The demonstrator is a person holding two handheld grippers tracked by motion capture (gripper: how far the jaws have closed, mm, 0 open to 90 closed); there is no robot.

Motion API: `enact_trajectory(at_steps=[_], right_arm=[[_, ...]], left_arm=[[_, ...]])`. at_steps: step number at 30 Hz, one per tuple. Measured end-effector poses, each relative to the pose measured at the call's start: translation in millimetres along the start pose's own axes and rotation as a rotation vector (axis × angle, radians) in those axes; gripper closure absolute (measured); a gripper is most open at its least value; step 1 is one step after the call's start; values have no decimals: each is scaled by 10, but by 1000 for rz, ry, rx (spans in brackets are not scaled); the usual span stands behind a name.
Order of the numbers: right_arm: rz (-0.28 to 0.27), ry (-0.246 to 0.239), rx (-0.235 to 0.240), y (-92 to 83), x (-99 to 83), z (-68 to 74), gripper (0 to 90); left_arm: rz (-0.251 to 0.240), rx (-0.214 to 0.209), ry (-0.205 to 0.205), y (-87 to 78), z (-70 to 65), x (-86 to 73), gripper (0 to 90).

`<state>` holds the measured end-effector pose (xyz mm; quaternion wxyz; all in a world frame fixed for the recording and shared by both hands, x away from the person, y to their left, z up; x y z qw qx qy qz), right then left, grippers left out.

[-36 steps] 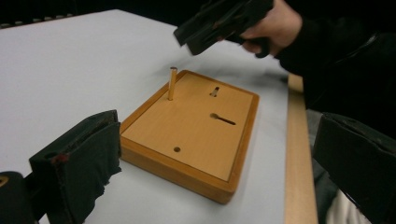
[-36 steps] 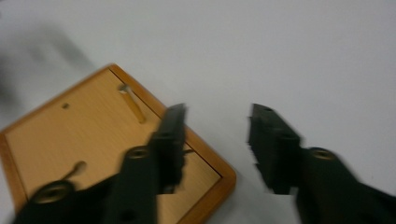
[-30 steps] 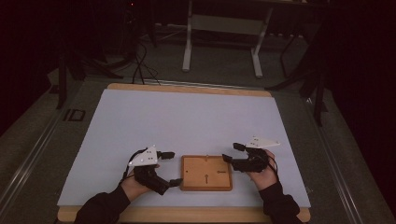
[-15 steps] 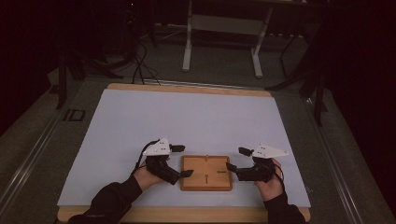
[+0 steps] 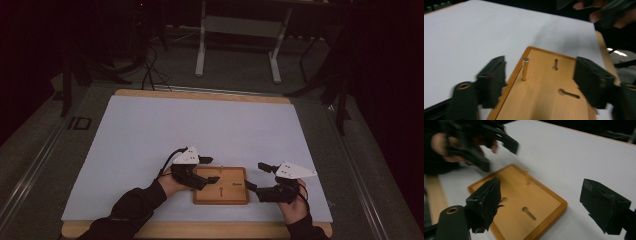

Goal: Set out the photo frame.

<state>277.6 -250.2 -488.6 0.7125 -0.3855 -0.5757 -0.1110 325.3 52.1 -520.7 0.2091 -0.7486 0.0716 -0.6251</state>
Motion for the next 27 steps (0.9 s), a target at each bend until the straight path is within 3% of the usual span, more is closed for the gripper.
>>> enact_trajectory(at_steps=[3, 7, 9, 16, 21, 27], right_arm=[[-6, 1, 17, -30, -23, 3, 170], [14, -16, -5, -61, -60, 11, 162], [39, -32, 1, -64, -79, 23, 138], [38, -42, 75, -68, -116, 72, 130], [44, -58, 78, -80, -124, 95, 130], [51, -58, 93, -106, -159, 81, 130]], left_arm=[[23, 2, 11, 79, 19, -7, 321], [29, -8, 1, 154, 73, 8, 388], [31, -15, 14, 189, 100, 10, 464], [77, -22, -2, 322, 155, 8, 564], [76, -29, -8, 367, 158, 15, 651], [74, -8, -8, 385, 173, 25, 746]])
Point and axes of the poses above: each handheld gripper's, and its own axes: y roughly forward along the jaws, x roughly out of its top, z roughly to its left, the point moved 1 cm from there along y, roughly forward along the jaws, and after that the axes turned 7 degrees about -x, right-handed, at the moved point
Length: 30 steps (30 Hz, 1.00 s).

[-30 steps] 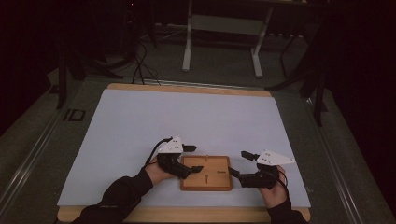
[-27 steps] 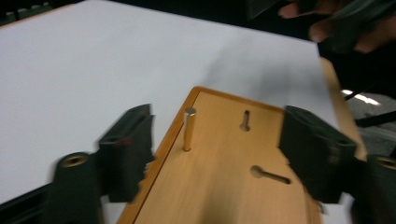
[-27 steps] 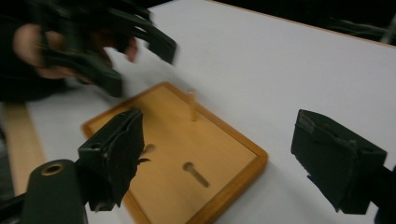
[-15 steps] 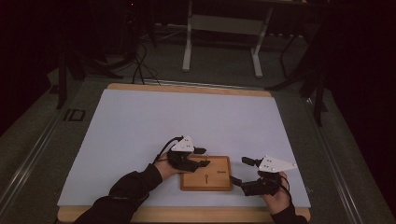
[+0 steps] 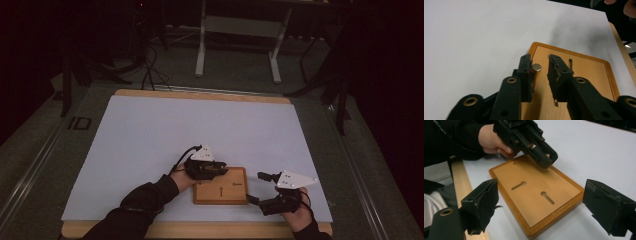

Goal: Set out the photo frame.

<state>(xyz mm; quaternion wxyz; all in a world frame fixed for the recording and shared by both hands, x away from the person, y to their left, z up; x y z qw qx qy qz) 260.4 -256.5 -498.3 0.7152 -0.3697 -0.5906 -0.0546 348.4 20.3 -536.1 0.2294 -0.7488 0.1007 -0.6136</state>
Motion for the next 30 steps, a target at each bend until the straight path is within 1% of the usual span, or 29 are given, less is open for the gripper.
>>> enact_trajectory(at_steps=[1, 2, 4, 5, 7, 8, 9, 10, 12, 13, 14, 15, 17, 20, 21, 22, 23, 24, 27, 29, 30], right_arm=[[0, 0, 0, 0, 0, 0, 130], [1, -1, 6, -1, -2, -1, 130], [3, 4, 14, -2, -3, -6, 130], [4, -6, 6, 2, -4, -8, 131], [4, -6, 6, 2, -4, -8, 131], [6, -9, 11, 6, -5, -10, 132], [9, -40, 9, 18, -12, 2, 133], [11, -44, 8, 20, -14, 6, 133], [8, -46, 5, 22, -15, 7, 133], [0, -47, 16, 19, -12, 3, 133], [0, -47, 16, 19, -12, 3, 133], [-12, -47, 14, 11, -6, -3, 132], [-17, -42, 7, 7, -1, -11, 131], [18, -49, -17, 5, 6, -8, 120], [18, -49, -17, 5, 6, -8, 120], [38, -53, -15, 12, 5, 6, 107], [38, -53, -15, 12, 5, 6, 107], [42, -79, -41, 19, 4, 42, 106], [64, -114, -39, 23, -8, 95, 104], [65, -135, -56, 22, -17, 119, 103], [70, -141, -53, 18, -20, 129, 103]], left_arm=[[0, 0, 0, 0, 0, 0, 766], [-5, 7, -10, 1, 3, -3, 766], [-1, 7, -12, 5, 7, -5, 793], [-2, 18, -7, 5, 8, -4, 820], [-3, 17, -8, 6, 10, -4, 823], [0, 18, 4, 5, 11, -3, 823], [4, 14, 0, 4, 16, 1, 829], [8, 12, -1, 3, 19, 5, 829], [9, 7, -4, 2, 22, 7, 830], [10, 1, -9, 1, 31, 9, 832], [11, -3, -11, 2, 37, 11, 832], [14, -11, -10, 1, 47, 13, 833], [15, -17, -17, 1, 56, 17, 832], [25, -19, -22, -1, 60, 26, 832], [27, -21, -25, 1, 60, 30, 832], [38, -23, -27, 0, 65, 42, 832], [38, -23, -27, 0, 65, 42, 832], [37, -25, -31, 0, 68, 43, 832], [35, -29, -38, -1, 73, 40, 831], [35, -38, -51, -2, 84, 43, 830], [35, -42, -51, -2, 90, 42, 830]])
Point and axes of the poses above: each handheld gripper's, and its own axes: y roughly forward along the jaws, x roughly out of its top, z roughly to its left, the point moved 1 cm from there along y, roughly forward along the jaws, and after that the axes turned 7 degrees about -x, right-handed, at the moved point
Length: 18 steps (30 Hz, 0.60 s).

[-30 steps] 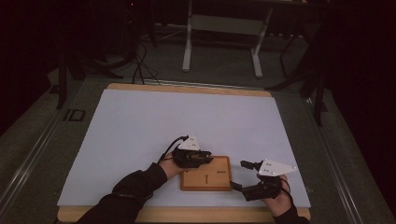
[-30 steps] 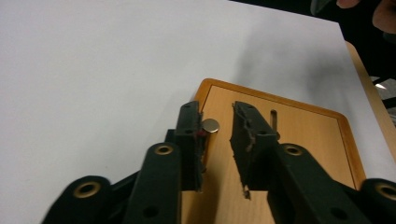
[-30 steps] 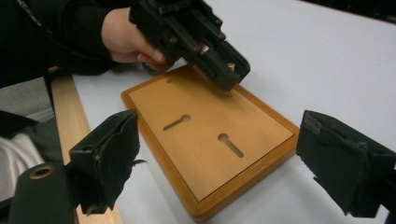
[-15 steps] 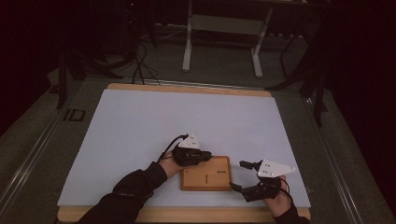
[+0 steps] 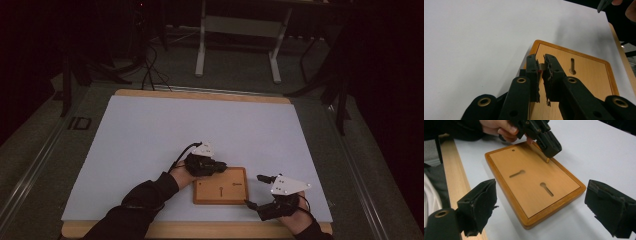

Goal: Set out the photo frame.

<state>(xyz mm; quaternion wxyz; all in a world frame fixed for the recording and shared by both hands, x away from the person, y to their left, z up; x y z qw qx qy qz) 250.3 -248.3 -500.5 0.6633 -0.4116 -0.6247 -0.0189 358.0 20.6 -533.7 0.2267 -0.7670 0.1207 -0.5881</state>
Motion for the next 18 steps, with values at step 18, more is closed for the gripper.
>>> enact_trajectory(at_steps=[18], right_arm=[[107, -338, -207, -56, -29, 402, 323]], left_arm=[[19, -71, -101, -9, 140, 56, 830]])
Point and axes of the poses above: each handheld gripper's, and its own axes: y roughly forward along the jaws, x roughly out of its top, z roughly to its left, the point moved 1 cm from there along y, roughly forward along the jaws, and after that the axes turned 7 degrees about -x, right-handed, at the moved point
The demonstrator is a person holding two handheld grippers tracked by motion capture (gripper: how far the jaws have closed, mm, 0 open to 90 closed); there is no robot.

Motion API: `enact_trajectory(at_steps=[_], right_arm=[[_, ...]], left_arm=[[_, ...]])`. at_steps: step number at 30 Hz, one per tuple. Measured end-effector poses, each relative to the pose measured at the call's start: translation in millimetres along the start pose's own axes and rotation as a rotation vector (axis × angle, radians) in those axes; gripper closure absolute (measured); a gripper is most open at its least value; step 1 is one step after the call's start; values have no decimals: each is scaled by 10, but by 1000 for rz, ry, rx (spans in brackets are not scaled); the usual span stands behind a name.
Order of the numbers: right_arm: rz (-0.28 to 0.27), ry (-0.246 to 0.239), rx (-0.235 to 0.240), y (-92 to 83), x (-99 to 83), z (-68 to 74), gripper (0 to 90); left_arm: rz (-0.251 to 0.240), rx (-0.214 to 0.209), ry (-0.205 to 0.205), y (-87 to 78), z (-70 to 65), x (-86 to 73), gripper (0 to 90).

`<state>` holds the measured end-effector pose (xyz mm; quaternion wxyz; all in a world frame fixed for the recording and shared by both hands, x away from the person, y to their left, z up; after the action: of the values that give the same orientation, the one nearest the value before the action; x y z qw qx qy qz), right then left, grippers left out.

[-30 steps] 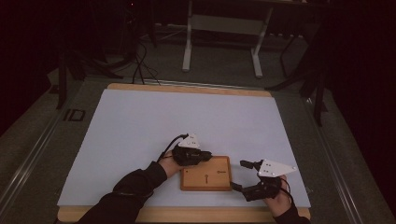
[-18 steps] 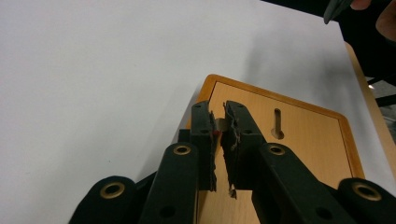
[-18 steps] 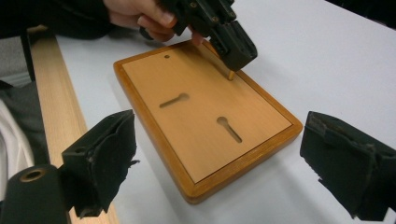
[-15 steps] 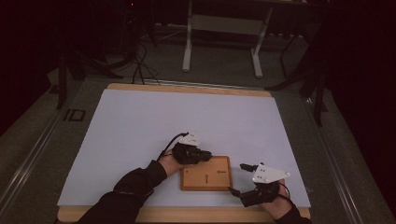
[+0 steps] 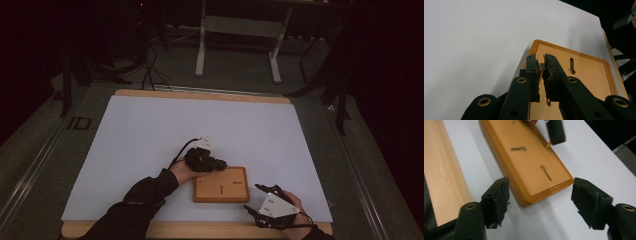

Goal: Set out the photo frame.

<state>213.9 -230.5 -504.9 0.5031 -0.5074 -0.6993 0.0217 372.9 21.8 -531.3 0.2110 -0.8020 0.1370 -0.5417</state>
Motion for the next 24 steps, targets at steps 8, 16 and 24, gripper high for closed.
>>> enact_trajectory(at_steps=[8, 16, 24], right_arm=[[40, -311, -101, 52, -49, 252, 408], [34, -518, -208, 166, -121, 359, 508], [39, -601, -257, 245, -140, 406, 558]], left_arm=[[1, -30, -27, -7, 58, 12, 831], [1, -38, -34, -8, 82, 19, 833], [2, -43, -38, -7, 93, 23, 834]])
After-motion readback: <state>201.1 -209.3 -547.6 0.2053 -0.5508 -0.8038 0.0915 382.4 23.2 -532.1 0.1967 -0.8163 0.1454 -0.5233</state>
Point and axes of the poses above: each handheld gripper's, and its own axes: y roughly forward along the jaws, x roughly out of its top, z roughly to its left, the point moved 1 cm from there along y, roughly forward along the jaws, and after that the axes turned 7 degrees about -x, right-handed, at the moved point
